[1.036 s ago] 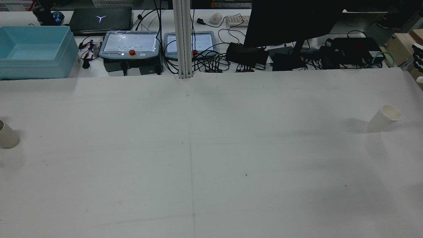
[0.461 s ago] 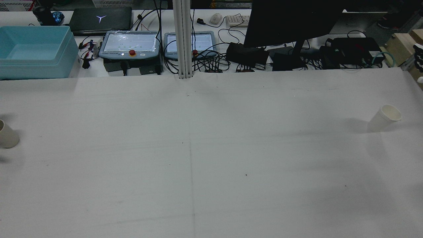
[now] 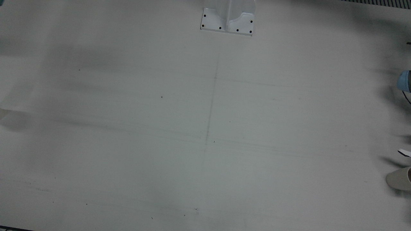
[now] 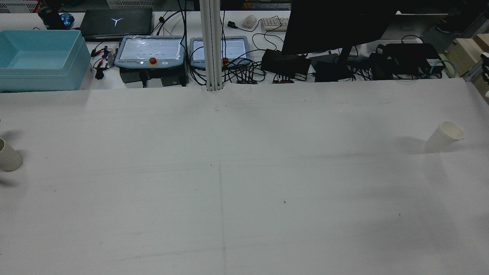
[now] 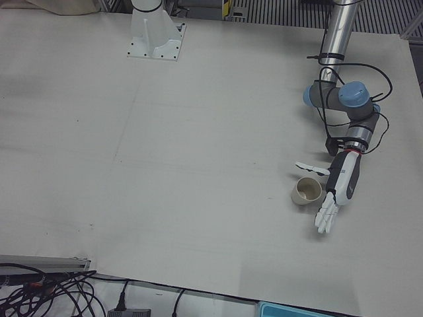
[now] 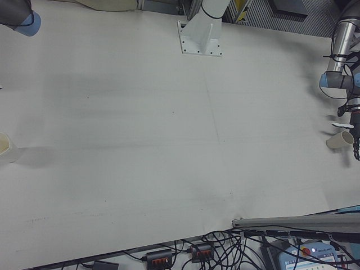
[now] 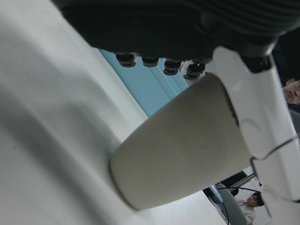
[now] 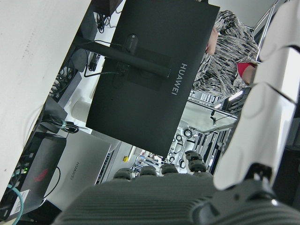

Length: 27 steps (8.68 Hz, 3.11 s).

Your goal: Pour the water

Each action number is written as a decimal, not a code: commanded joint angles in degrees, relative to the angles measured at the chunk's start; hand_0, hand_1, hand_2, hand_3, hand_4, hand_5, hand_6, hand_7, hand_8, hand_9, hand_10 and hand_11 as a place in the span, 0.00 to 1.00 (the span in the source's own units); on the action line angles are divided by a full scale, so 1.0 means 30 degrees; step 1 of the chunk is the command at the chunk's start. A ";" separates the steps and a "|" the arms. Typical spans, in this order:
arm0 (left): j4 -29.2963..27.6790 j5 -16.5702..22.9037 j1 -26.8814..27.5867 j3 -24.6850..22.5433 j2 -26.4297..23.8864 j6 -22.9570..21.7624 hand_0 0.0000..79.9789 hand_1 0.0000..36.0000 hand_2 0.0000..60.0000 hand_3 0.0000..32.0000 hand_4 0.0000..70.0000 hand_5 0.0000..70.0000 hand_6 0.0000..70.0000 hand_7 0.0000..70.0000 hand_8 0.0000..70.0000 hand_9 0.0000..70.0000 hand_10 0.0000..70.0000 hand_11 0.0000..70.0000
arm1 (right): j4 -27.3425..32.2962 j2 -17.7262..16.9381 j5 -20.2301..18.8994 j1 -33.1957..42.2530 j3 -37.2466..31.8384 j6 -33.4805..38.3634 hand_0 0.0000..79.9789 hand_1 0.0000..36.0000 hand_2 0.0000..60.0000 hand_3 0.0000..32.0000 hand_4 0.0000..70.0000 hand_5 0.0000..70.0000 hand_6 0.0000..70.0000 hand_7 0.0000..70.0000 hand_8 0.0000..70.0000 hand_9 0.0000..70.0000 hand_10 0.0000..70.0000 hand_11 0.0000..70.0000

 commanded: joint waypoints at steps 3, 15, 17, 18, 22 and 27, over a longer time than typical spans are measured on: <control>0.0316 -0.1044 0.1441 -0.0015 -0.0482 -0.0054 0.61 0.32 0.08 0.00 0.19 0.00 0.04 0.08 0.00 0.01 0.02 0.05 | 0.0049 -0.0464 -0.0042 0.0288 -0.0001 0.0001 0.61 0.45 0.09 0.00 0.03 0.12 0.00 0.00 0.00 0.00 0.00 0.00; 0.0345 -0.1542 0.1411 -0.0250 -0.0483 -0.0581 0.62 0.40 0.29 0.00 0.47 0.68 0.08 0.09 0.02 0.03 0.02 0.05 | 0.0137 -0.0698 -0.0013 0.0844 0.0057 0.0030 0.61 0.45 0.08 0.00 0.02 0.11 0.00 0.00 0.00 0.00 0.00 0.00; 0.0404 -0.1542 0.1411 -0.0250 -0.0483 -0.0786 0.55 0.84 1.00 0.00 0.48 0.69 0.09 0.10 0.03 0.04 0.03 0.07 | 0.0166 -0.0727 -0.0013 0.0903 0.0058 0.0030 0.61 0.45 0.08 0.00 0.02 0.11 0.00 0.00 0.00 0.00 0.00 0.00; 0.0433 -0.1542 0.1411 -0.0250 -0.0483 -0.1106 0.52 0.88 1.00 0.00 0.48 0.69 0.09 0.10 0.03 0.04 0.03 0.07 | 0.0166 -0.0699 0.0016 0.0932 0.0087 0.0030 0.61 0.45 0.08 0.00 0.02 0.11 0.00 0.00 0.00 0.00 0.00 0.00; 0.4111 -0.1513 0.1382 -0.5239 -0.0249 -0.2251 0.52 0.89 1.00 0.00 0.49 0.68 0.08 0.10 0.02 0.04 0.03 0.07 | 0.0196 -0.0698 -0.0013 0.1459 0.0087 -0.0028 0.62 0.46 0.07 0.00 0.01 0.10 0.00 0.00 0.00 0.00 0.00 0.00; 1.0793 -0.1396 0.1411 -1.2922 -0.0483 -0.2223 0.55 0.93 1.00 0.00 0.50 0.69 0.08 0.09 0.02 0.03 0.03 0.06 | 0.9604 0.0173 -0.0423 0.0057 -1.0898 -0.1698 0.62 0.48 0.14 0.00 0.02 0.05 0.00 0.00 0.00 0.00 0.00 0.00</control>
